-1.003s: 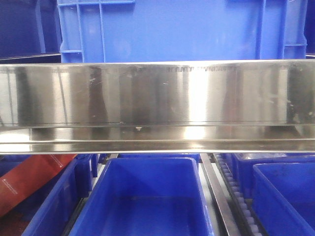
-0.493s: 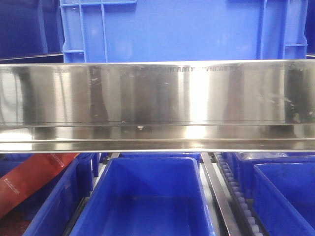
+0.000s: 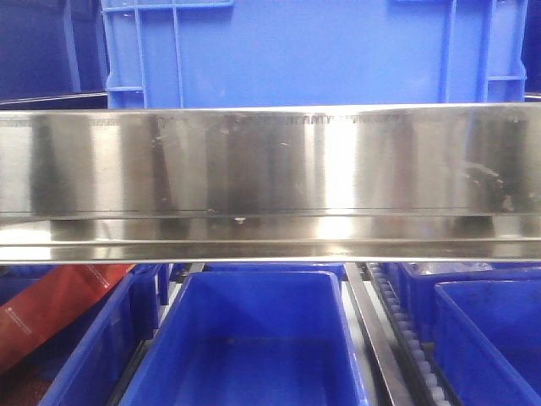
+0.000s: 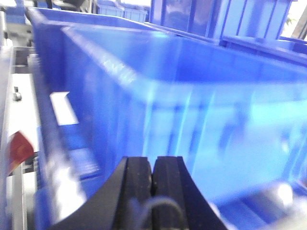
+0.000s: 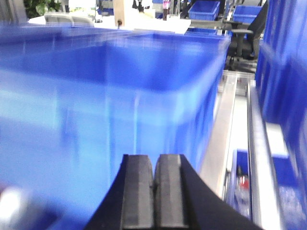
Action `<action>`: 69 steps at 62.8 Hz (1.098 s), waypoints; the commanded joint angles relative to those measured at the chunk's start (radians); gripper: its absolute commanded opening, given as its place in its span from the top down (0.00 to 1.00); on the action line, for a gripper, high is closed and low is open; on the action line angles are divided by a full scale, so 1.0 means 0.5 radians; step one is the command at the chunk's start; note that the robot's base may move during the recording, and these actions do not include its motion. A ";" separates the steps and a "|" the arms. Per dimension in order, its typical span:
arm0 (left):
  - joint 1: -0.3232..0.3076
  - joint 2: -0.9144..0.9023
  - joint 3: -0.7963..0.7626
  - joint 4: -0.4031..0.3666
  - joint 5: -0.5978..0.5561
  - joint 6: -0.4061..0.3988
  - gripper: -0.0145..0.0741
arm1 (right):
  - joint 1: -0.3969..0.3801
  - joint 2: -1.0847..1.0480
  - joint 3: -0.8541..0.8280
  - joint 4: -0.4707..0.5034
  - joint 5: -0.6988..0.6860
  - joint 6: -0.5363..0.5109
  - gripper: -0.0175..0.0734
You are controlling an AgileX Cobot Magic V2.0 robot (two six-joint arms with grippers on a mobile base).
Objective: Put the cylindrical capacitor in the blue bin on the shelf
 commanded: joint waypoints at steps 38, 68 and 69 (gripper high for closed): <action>0.249 -0.957 0.350 -0.003 -0.050 -0.010 0.96 | -0.009 -0.586 0.195 -0.017 -0.028 -0.013 0.99; 0.249 -0.957 0.350 -0.003 -0.050 -0.010 0.96 | -0.262 -0.695 0.505 -0.002 -0.258 -0.172 0.99; 0.253 -0.956 0.350 -0.003 -0.050 -0.010 0.96 | -0.307 -0.711 0.533 0.027 -0.291 -0.195 0.99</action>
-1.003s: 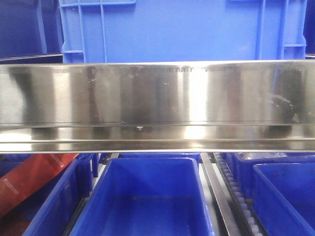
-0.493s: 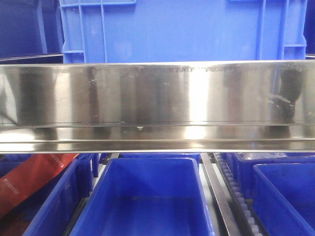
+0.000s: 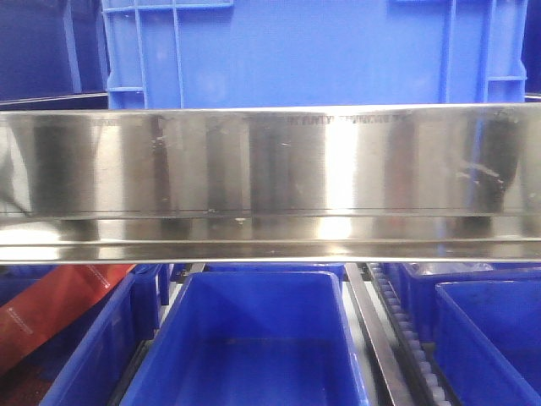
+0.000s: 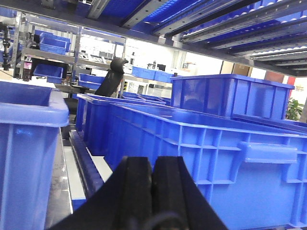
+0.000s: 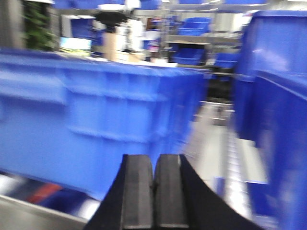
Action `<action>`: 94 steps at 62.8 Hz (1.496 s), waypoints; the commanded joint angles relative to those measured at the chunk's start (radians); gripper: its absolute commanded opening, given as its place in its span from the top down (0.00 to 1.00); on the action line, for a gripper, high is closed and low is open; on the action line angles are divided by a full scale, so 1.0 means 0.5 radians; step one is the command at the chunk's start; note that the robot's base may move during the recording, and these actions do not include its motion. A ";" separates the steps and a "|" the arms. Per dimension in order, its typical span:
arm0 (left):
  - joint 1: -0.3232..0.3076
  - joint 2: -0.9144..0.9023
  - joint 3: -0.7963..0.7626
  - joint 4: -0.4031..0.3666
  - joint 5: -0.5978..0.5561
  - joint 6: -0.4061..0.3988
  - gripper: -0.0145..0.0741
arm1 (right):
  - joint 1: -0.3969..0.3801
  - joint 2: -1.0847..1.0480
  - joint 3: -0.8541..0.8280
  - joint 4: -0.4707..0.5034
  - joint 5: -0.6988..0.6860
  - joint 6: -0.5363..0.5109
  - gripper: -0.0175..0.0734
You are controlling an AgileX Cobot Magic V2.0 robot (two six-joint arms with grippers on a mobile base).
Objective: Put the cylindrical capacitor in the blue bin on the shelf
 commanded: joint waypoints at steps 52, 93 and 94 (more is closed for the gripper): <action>0.010 -0.012 0.004 -0.003 -0.040 -0.010 0.96 | -0.532 -0.163 0.536 0.197 -0.373 -0.125 0.99; 0.172 -0.039 0.106 0.173 -0.055 -0.010 0.96 | -0.532 -0.163 0.536 0.197 -0.373 -0.125 0.99; 0.203 -0.044 0.121 0.187 -0.058 -0.010 0.96 | -0.532 -0.163 0.536 0.197 -0.373 -0.125 0.99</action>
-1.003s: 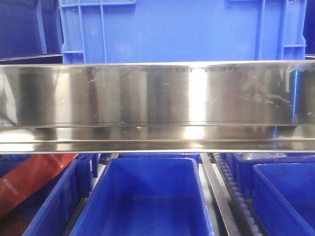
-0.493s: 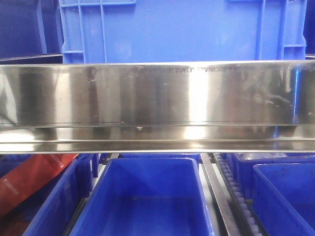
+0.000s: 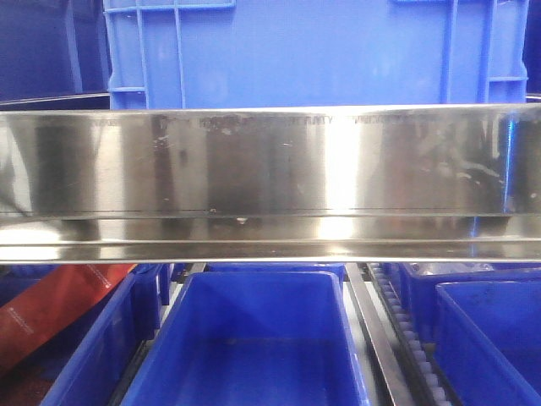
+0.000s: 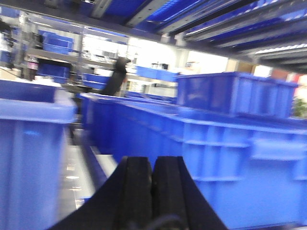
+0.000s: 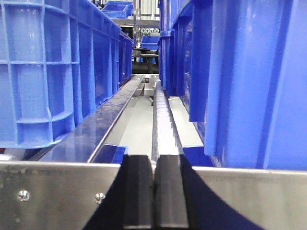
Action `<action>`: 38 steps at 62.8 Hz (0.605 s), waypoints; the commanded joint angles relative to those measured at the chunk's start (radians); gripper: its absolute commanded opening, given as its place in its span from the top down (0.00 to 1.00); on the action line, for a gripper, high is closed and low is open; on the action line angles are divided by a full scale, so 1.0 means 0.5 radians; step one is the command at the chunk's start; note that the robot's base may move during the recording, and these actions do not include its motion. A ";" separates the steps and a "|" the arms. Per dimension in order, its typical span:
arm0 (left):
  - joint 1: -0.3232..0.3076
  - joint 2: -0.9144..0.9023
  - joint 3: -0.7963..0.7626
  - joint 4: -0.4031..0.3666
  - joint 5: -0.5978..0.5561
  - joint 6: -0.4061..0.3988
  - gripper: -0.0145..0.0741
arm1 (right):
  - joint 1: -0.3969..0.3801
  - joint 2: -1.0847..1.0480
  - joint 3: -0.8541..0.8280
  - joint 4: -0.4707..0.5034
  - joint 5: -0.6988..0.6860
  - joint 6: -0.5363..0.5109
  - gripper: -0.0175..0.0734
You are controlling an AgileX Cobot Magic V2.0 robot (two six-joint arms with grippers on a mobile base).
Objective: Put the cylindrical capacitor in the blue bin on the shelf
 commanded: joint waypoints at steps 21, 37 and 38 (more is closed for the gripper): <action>0.633 -0.228 0.397 0.131 -0.078 -0.010 0.96 | -0.008 -0.008 0.000 0.006 -0.059 -0.012 0.99; 0.537 -0.297 0.595 0.109 -0.139 -0.010 0.96 | -0.008 -0.008 0.000 0.006 -0.059 -0.012 0.99; 0.527 -0.297 0.595 0.109 -0.078 -0.010 0.96 | -0.008 -0.008 0.000 0.006 -0.059 -0.012 0.99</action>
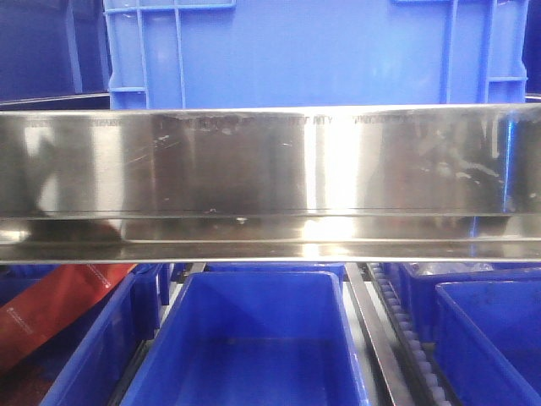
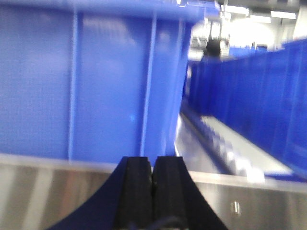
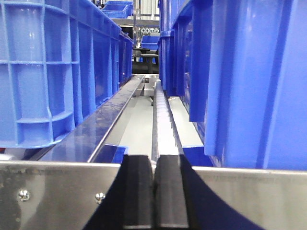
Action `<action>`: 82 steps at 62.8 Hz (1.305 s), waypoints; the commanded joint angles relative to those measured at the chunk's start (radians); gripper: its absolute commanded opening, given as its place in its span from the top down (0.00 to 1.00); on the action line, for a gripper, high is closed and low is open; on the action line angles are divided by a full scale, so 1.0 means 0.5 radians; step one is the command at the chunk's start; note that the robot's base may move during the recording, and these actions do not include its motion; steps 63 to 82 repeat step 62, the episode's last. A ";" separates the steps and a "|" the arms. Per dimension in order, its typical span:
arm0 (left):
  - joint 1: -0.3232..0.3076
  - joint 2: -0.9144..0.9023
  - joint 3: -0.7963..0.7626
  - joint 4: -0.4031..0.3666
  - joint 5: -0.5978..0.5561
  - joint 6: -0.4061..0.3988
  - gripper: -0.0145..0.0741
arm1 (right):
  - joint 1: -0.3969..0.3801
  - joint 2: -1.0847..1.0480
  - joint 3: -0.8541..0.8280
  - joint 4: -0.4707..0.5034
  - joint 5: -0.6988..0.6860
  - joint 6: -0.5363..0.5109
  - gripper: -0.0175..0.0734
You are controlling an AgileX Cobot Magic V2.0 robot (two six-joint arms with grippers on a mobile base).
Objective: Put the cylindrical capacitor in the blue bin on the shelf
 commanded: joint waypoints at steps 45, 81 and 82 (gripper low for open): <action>-0.083 -0.013 0.007 -0.022 -0.006 -0.010 0.96 | -0.008 -0.008 0.001 0.003 -0.059 -0.005 0.99; -0.083 -0.013 0.007 -0.022 -0.006 -0.010 0.96 | -0.008 -0.008 0.001 0.003 -0.059 -0.005 0.99; -0.083 -0.013 0.007 -0.022 -0.006 -0.010 0.96 | -0.008 -0.008 0.001 0.003 -0.059 -0.005 0.99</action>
